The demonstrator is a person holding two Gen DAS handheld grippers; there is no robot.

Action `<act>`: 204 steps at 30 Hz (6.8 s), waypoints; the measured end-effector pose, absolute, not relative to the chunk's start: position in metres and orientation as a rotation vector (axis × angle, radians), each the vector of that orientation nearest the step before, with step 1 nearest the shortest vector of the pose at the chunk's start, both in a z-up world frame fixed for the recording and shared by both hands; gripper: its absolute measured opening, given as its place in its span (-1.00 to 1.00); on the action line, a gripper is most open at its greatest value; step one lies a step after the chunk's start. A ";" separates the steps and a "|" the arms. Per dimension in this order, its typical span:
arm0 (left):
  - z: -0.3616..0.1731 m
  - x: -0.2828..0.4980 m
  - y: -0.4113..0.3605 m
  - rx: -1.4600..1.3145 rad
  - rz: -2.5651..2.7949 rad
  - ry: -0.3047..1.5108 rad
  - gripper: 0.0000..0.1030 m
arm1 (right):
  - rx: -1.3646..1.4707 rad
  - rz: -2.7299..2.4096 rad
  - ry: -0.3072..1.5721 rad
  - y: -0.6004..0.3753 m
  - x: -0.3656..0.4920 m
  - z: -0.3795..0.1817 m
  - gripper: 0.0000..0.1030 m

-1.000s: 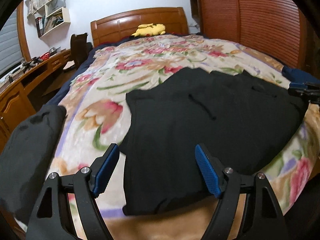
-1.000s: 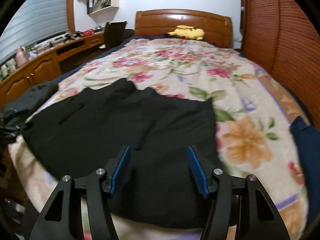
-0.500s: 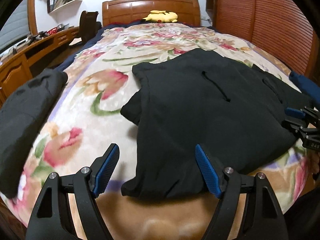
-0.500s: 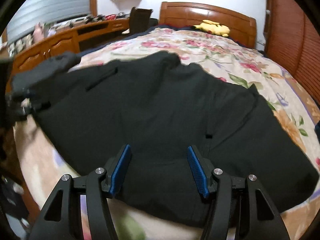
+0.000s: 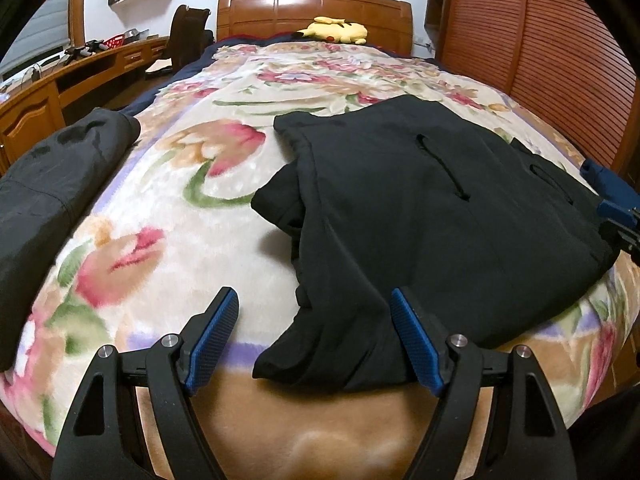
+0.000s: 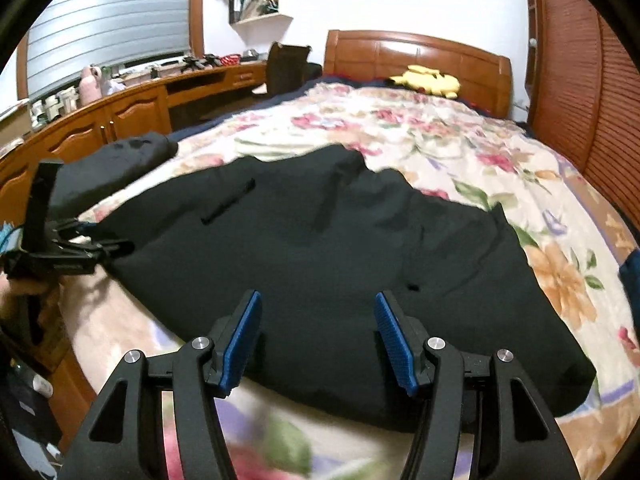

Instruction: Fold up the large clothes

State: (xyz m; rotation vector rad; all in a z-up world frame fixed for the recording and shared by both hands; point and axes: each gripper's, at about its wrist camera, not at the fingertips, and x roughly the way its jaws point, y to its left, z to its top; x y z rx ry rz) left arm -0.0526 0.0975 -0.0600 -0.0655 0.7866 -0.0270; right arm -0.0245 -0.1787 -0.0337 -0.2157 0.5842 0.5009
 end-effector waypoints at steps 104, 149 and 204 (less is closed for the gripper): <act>0.056 -0.083 -0.096 0.101 -0.321 0.546 0.55 | -0.030 0.228 0.506 -0.336 -0.046 0.021 0.18; 0.003 -0.113 -0.018 0.045 -0.191 0.592 0.55 | -0.157 0.380 0.706 -0.258 -0.002 -0.021 -0.45; 0.000 -0.090 -0.013 0.001 -0.320 0.591 0.55 | -0.227 0.453 0.681 -0.215 -0.016 -0.039 -0.05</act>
